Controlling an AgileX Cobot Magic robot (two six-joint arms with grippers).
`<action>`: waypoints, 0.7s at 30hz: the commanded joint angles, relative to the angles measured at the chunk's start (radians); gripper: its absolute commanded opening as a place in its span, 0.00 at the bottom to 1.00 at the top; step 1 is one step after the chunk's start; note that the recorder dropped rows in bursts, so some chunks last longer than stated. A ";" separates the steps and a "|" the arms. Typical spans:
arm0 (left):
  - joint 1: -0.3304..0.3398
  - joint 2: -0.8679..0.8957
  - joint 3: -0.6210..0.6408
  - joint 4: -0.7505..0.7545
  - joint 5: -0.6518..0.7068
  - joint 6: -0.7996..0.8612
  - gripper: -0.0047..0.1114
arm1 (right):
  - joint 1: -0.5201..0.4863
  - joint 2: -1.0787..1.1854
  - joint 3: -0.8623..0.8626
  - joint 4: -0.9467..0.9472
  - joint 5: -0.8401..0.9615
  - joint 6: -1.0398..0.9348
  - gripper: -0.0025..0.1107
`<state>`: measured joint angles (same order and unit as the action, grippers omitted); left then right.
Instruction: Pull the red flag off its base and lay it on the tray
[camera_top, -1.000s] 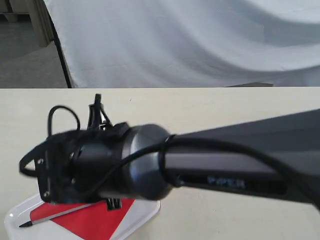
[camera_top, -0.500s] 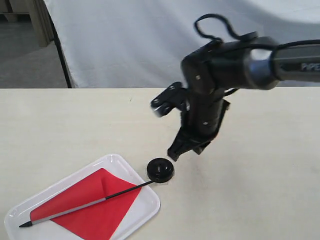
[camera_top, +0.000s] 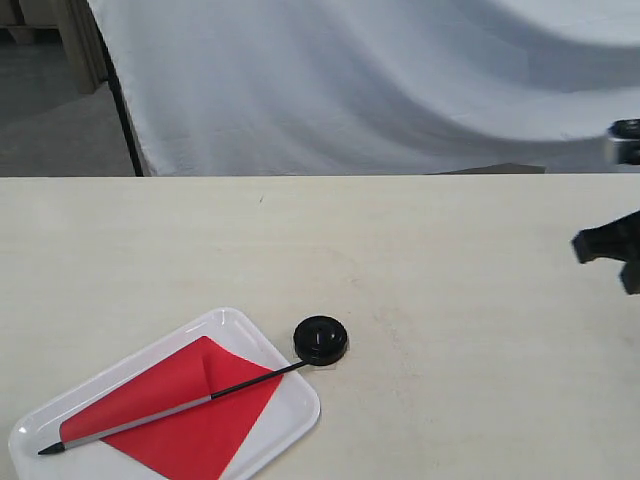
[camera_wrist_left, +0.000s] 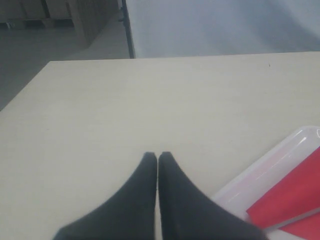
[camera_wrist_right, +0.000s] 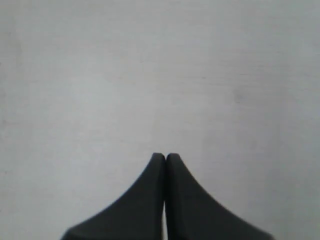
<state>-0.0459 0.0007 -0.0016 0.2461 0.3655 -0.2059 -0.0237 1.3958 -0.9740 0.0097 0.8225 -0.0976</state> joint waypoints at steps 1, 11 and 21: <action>0.000 -0.001 0.002 0.009 0.006 -0.003 0.05 | -0.099 -0.218 0.122 0.003 -0.131 -0.013 0.03; 0.000 -0.001 0.002 0.009 0.006 -0.003 0.05 | -0.124 -0.819 0.520 0.030 -0.690 0.007 0.03; 0.000 -0.001 0.002 0.009 0.006 -0.003 0.05 | -0.124 -1.328 0.757 0.069 -0.963 0.003 0.03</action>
<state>-0.0459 0.0007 -0.0016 0.2523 0.3655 -0.2059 -0.1416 0.1392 -0.2365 0.0738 -0.0937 -0.0955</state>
